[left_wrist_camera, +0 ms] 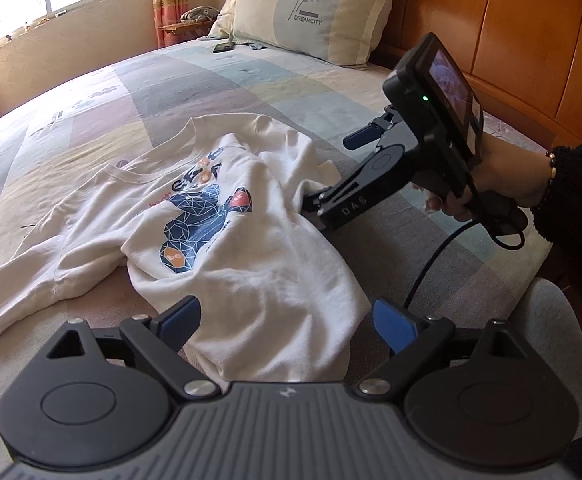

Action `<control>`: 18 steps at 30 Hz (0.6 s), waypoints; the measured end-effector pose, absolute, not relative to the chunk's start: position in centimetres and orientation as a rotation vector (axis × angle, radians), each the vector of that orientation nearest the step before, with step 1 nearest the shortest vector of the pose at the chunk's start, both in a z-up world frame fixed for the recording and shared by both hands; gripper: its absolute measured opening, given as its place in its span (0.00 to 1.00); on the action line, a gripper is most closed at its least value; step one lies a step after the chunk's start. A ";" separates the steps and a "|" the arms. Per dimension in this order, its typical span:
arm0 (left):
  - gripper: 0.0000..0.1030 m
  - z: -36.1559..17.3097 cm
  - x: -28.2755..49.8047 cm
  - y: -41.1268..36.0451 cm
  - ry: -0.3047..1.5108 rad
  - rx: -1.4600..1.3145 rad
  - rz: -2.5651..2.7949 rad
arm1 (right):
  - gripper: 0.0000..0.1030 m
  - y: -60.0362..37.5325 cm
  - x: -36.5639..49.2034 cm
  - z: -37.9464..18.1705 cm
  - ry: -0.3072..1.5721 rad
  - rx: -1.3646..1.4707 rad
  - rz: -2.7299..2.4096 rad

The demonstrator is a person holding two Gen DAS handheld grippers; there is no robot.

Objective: Fold clothes
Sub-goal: 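Reach the right gripper to the other sleeve and grasp its cuff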

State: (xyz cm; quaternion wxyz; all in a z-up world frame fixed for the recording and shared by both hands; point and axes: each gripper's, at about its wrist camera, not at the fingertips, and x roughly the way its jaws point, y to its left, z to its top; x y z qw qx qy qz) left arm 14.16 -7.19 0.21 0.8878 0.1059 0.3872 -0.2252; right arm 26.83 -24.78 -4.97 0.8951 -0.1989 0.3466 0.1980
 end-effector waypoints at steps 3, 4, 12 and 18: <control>0.91 0.1 14.2 -7.1 0.808 0.217 -0.464 | 1.00 -26.7 29.0 -4.9 0.727 -0.303 0.331; 0.91 0.1 14.3 -7.1 0.810 0.216 -0.462 | 1.00 -27.3 29.7 -4.9 0.729 -0.286 0.299; 0.91 0.0 14.4 -6.7 0.815 0.209 -0.454 | 1.00 -31.3 33.1 -4.5 0.770 -0.190 0.169; 0.91 -0.1 14.7 -6.9 0.810 0.200 -0.461 | 1.00 -30.2 26.9 -2.2 0.690 -0.243 0.434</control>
